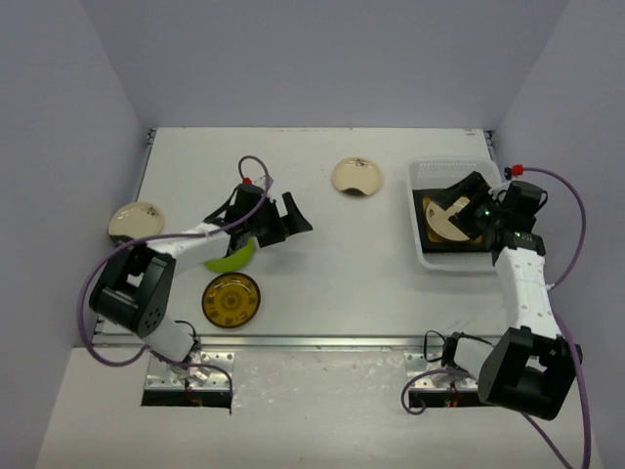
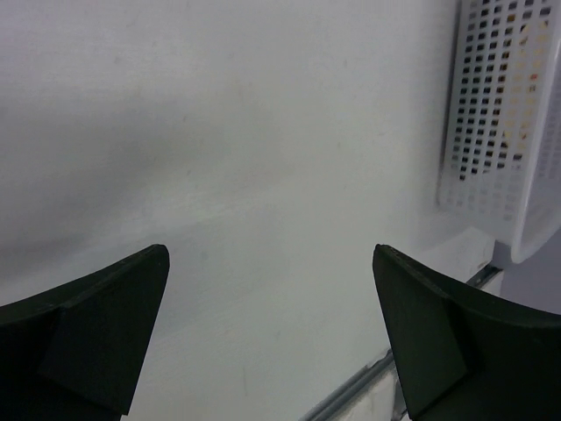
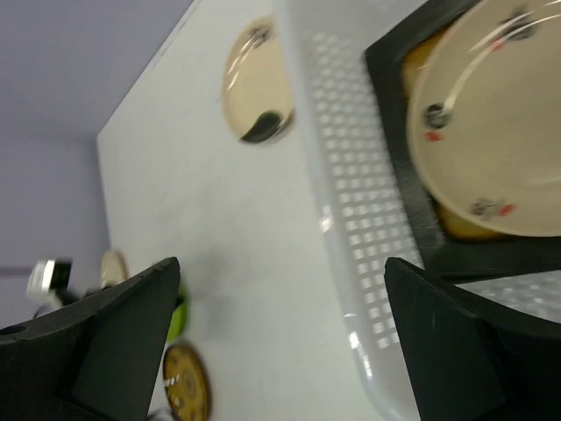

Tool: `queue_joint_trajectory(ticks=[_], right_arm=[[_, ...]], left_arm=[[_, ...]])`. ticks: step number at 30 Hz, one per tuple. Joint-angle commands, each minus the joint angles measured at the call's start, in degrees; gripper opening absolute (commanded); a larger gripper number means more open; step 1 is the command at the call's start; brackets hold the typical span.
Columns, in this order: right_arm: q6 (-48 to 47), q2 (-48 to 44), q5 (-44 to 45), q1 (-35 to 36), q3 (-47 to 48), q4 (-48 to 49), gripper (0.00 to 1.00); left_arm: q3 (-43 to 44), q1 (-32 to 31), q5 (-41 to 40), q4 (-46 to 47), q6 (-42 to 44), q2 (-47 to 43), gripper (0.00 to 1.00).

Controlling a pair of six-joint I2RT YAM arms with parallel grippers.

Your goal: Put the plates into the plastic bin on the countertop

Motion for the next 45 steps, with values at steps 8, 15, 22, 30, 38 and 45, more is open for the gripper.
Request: queue_joint_trajectory(ticks=[8, 15, 22, 30, 38, 45], right_arm=[[0.9, -8.9, -21.3, 3.4, -11.8, 10.9, 0.99], [3.5, -12.5, -26.0, 3.4, -14.8, 12.5, 0.99], [3.9, -14.4, -26.5, 3.4, -17.6, 12.5, 0.99], [4.6, -14.2, -28.4, 3.4, -19.4, 15.6, 0.99], [3.3, -13.3, -29.0, 3.4, -18.5, 15.0, 0.99], [6.7, -7.7, -31.9, 3.7, -16.7, 20.6, 0.99]], left_arm=[[34.0, -0.8, -2.8, 6.5, -7.2, 34.6, 1.0], [50.8, -0.8, -6.7, 2.8, -8.7, 49.8, 0.89], [66.1, -1.0, -9.1, -6.6, -6.5, 61.8, 0.45], [73.4, -0.8, -6.5, -9.8, -5.8, 65.9, 0.14], [63.0, -0.8, -8.0, -5.9, -5.3, 55.2, 0.0], [34.9, -1.4, -11.2, 7.3, -3.1, 27.2, 0.0]])
